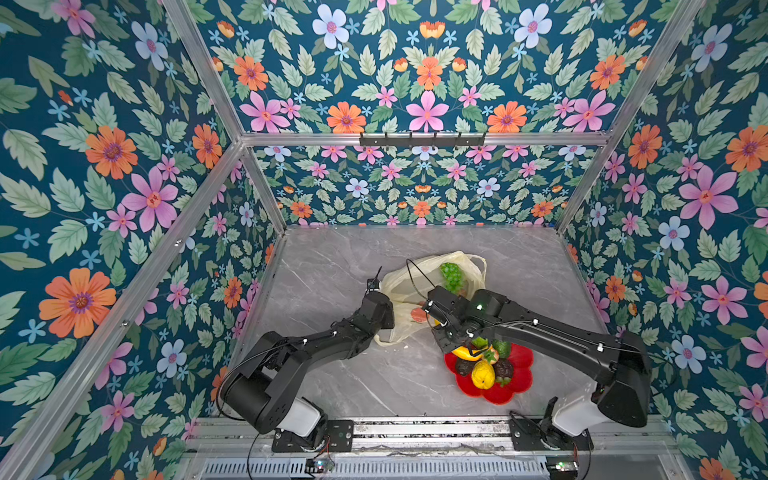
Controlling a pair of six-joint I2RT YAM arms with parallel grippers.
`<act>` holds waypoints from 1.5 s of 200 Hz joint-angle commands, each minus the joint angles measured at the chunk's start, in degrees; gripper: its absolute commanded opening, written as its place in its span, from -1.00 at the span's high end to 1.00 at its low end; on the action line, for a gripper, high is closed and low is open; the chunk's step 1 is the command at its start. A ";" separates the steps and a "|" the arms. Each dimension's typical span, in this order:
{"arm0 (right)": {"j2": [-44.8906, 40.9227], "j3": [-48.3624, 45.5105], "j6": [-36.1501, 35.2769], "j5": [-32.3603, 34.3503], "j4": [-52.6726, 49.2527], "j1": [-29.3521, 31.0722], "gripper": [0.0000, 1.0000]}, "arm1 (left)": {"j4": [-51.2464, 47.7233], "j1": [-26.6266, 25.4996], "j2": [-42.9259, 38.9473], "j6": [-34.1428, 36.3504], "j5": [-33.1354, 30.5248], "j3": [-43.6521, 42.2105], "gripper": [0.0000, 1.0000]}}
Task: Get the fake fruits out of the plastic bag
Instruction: 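Lift the yellow banana out of the bag toward the red plate, then lower the banana onto the edge of the red plate with the right gripper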
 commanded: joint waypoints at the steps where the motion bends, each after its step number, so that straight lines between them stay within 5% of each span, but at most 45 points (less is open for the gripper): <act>1: -3.64 -3.66 1.66 0.82 -1.04 1.34 0.54 | -0.34 0.08 0.26 0.32 -0.13 0.46 0.88; 104: -8.23 -19.80 1.21 -3.46 5.97 6.92 0.55 | -0.50 0.04 0.86 0.64 -0.98 0.63 0.88; 203: -7.78 -23.85 1.52 -2.54 8.88 7.30 0.55 | -0.50 0.04 1.54 0.68 -1.16 0.77 0.88; 272: -7.52 -23.57 1.67 0.29 7.51 7.51 0.18 | -0.55 0.04 1.49 0.68 -1.25 0.73 0.88; 300: -7.90 -22.87 1.66 0.55 6.58 7.78 0.20 | -0.50 0.04 0.95 0.68 -1.50 0.57 0.88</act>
